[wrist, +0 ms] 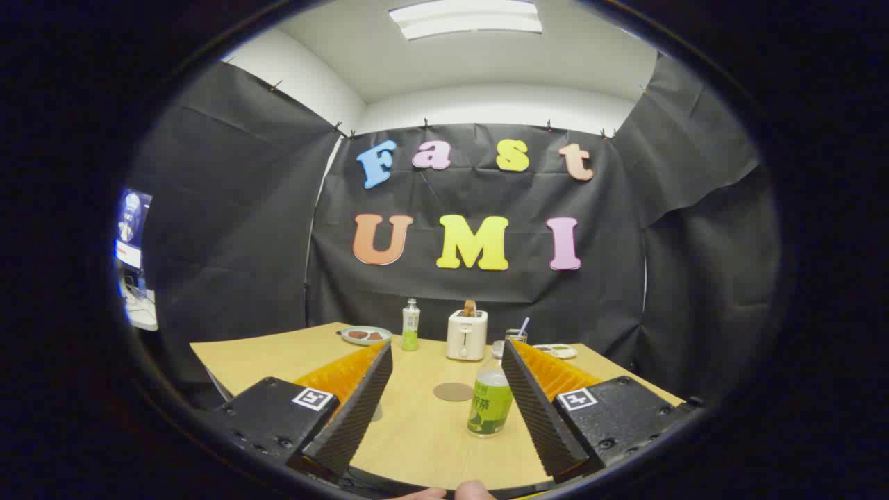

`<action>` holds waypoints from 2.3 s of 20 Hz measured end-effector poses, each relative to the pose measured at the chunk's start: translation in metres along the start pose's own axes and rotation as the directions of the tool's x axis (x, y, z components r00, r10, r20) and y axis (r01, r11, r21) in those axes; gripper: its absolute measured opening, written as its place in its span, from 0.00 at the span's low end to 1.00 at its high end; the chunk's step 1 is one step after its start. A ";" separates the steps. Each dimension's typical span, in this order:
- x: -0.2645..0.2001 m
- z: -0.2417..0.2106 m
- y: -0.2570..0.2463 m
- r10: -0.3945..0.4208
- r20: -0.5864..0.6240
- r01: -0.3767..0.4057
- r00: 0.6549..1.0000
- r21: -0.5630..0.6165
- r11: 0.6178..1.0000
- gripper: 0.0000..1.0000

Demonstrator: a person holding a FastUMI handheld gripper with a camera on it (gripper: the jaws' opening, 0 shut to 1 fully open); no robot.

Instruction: Take the bottle from table, then pour the juice into the cup, finally place the bottle on the coaster

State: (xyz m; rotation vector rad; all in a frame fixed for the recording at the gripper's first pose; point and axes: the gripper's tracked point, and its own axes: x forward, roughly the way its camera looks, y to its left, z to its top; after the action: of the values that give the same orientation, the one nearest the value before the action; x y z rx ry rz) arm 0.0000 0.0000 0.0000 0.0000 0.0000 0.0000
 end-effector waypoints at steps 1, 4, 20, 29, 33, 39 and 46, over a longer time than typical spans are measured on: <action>0.001 -0.003 -0.001 -0.001 -0.010 0.001 1.000 0.000 1.000 1.00; 0.005 -0.005 0.002 0.000 -0.028 0.000 1.000 0.001 1.000 1.00; 0.014 -0.007 0.007 0.016 -0.034 -0.015 0.999 0.005 1.000 1.00; 0.009 -0.016 -0.005 -0.001 -0.051 0.002 0.999 0.019 1.000 1.00; 0.013 -0.019 -0.005 0.008 -0.059 -0.007 0.998 0.031 1.000 1.00; 0.017 -0.022 0.001 0.083 -0.104 -0.078 0.991 0.050 0.996 1.00; 0.032 -0.022 -0.037 0.017 -0.100 -0.013 0.995 0.041 0.999 1.00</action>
State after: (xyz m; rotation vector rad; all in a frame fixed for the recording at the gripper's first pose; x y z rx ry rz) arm 0.0324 -0.0369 -0.0218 0.0406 0.1007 0.0151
